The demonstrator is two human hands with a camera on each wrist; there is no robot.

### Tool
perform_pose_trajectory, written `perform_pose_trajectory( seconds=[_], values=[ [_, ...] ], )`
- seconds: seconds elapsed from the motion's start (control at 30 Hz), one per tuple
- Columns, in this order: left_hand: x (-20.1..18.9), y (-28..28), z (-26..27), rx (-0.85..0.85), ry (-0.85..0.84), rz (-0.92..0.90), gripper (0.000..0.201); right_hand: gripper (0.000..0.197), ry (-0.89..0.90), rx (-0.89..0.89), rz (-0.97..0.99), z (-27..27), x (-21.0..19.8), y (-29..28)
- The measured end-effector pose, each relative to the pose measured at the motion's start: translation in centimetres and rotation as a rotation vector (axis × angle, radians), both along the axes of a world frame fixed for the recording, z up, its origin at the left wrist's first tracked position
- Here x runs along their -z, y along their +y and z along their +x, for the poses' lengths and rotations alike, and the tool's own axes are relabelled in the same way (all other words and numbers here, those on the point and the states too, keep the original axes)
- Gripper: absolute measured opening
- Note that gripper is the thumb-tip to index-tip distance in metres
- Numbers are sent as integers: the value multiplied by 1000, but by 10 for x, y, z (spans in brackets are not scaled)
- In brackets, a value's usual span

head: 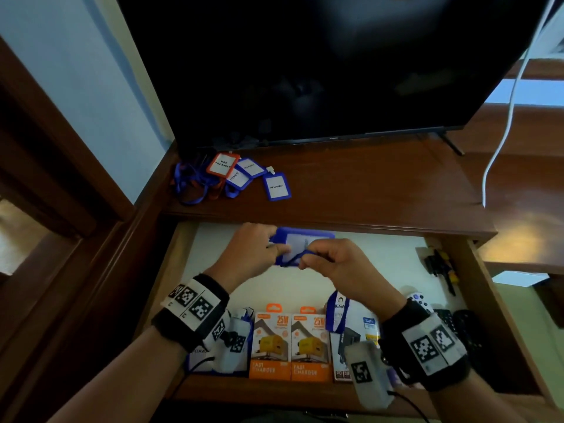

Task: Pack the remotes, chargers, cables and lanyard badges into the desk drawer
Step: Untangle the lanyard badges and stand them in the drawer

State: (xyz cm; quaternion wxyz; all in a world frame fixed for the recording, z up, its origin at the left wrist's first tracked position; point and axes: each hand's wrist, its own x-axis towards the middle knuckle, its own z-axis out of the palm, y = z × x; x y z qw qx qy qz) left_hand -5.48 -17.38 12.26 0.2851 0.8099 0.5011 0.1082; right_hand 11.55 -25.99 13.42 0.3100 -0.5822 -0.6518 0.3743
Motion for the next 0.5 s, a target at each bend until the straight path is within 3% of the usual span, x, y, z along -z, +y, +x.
perform_pose_trajectory(
  seconds=[0.1, 0.2, 0.27, 0.37, 0.5],
  values=[
    [-4, -5, -3, 191, 108, -123, 12, 17, -155, 79, 48, 12, 3, 9],
    [-7, -7, -12, 285, -57, -327, 3, 15, -152, 103, 54, 19, 7, 11],
    [-7, -7, -19, 306, -210, -453, 12, 16, -12, 90, 15, 19, 12, 10],
    [-6, -7, -24, 272, -471, -604, 19, 24, 355, 128, -70, 18, 26, 7],
    [0, -9, -22, 180, -736, -658, 27, 32, 646, 175, -139, 7, 40, 2]
  ],
)
